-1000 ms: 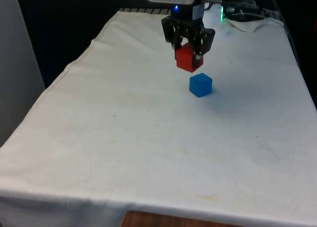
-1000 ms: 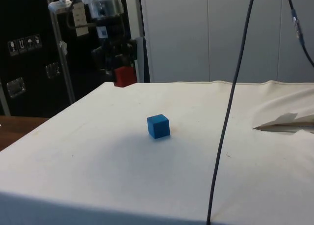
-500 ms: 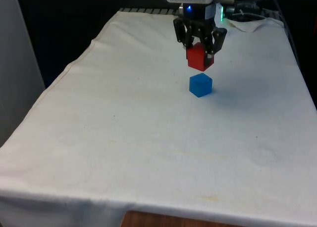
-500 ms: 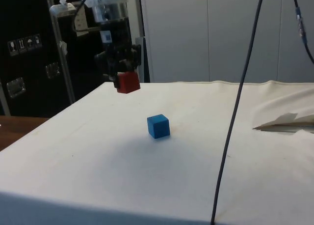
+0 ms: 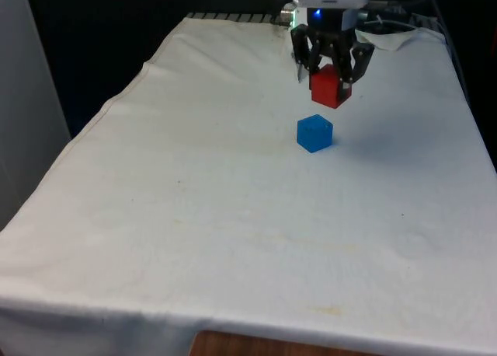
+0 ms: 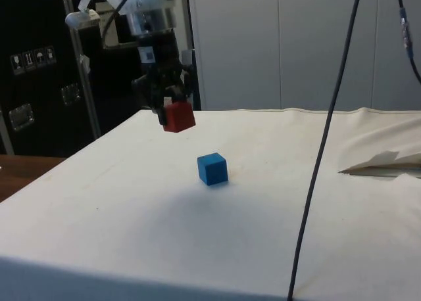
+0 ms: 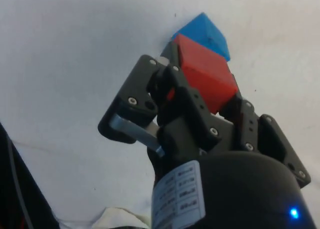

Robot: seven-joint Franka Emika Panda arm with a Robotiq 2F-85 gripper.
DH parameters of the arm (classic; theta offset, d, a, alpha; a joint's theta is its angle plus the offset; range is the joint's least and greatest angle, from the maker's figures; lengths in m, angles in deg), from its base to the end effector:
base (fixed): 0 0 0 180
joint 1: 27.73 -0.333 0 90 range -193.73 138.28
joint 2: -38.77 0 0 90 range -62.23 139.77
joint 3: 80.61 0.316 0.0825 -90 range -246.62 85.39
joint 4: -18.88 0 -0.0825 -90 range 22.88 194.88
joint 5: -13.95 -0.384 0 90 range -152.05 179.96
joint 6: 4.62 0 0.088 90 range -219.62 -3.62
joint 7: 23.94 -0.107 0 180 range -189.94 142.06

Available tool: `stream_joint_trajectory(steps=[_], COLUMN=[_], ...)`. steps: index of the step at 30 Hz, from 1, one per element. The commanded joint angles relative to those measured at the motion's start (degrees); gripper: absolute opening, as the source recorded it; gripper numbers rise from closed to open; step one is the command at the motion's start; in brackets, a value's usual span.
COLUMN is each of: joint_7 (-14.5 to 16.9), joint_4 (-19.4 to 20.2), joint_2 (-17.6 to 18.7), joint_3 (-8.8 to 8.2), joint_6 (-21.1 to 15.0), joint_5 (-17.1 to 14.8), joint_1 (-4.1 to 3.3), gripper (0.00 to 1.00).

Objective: Stack the two cubes.

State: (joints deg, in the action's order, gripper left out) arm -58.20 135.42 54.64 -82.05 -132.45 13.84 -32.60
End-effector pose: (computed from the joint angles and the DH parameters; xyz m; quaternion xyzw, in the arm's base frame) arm 0.5830 0.0354 0.3027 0.9632 -0.2659 -0.0369 0.0155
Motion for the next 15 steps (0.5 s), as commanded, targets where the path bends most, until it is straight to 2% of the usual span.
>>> stream_joint_trajectory(steps=[1, 6, 7, 8, 11, 15], joint_7=[-0.6, -1.4, -0.9, -1.5, -1.0, 0.3], joint_4=[1.0, 4.6, 3.7, 5.2, 6.5, 8.5], joint_2=[-0.8, -3.0, -2.4, -3.4, -3.7, -4.1], joint_3=[0.0, 0.92, 0.92, 1.03, 1.2, 1.09], joint_6=[-1.1, -2.8, -1.7, -3.0, -4.1, -6.8], joint_5=[0.3, 0.7, 0.3, 0.7, 0.6, -0.3], joint_1=[-0.29, -0.23, 0.0, -0.23, -0.06, 0.46], gripper=[0.02, 0.02, 0.02, 0.02, 0.02, 0.02])
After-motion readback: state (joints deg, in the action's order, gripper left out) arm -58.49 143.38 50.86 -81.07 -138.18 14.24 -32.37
